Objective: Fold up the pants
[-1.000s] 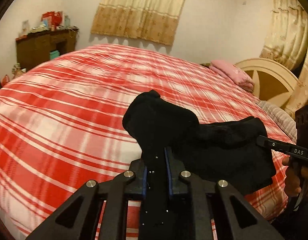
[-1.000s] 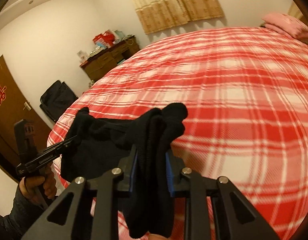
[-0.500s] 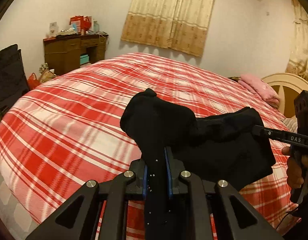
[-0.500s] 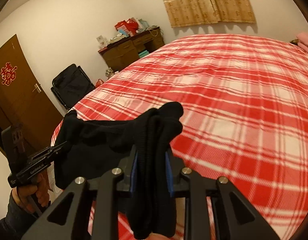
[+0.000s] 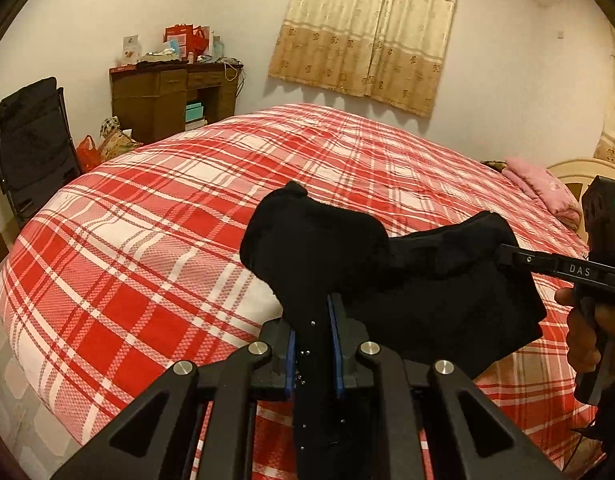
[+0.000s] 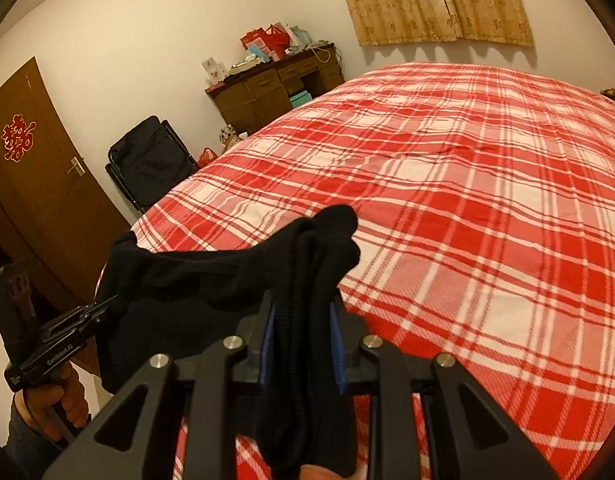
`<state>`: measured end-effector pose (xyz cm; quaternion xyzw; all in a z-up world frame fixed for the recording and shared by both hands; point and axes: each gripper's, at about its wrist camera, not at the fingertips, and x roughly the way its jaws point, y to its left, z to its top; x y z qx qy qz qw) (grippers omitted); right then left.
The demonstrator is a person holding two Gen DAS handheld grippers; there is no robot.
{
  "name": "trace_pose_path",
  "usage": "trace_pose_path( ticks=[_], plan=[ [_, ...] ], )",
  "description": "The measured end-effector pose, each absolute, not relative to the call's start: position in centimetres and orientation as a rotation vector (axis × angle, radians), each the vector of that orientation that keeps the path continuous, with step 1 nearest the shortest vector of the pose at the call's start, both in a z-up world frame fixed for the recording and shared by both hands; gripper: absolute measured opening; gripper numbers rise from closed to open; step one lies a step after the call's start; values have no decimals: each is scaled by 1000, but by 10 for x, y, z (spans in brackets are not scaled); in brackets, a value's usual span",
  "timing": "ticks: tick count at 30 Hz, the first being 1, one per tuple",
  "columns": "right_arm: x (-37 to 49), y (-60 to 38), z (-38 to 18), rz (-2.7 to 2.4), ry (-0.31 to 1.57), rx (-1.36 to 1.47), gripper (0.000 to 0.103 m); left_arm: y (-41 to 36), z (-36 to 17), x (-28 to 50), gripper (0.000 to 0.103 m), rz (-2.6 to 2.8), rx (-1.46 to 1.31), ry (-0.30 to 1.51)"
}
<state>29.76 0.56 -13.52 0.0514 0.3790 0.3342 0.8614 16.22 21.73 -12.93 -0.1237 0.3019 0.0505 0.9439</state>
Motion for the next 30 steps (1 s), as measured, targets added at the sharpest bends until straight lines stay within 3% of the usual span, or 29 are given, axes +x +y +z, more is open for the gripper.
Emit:
trace_pose_path(
  ticks=[18, 24, 27, 29, 30],
  plan=[
    [320, 28, -147, 706, 839, 99, 26, 236, -146, 166, 14, 123, -265, 666],
    [327, 30, -159, 662, 876, 83, 27, 235, -158, 171, 19, 140, -247, 700],
    [328, 32, -165, 637, 889, 65, 27, 234, -160, 173, 27, 157, -230, 708],
    [329, 33, -168, 625, 895, 53, 28, 234, -163, 172, 44, 184, -220, 712],
    [330, 35, -171, 610, 903, 39, 29, 235, -165, 171, 47, 195, -220, 710]
  ],
)
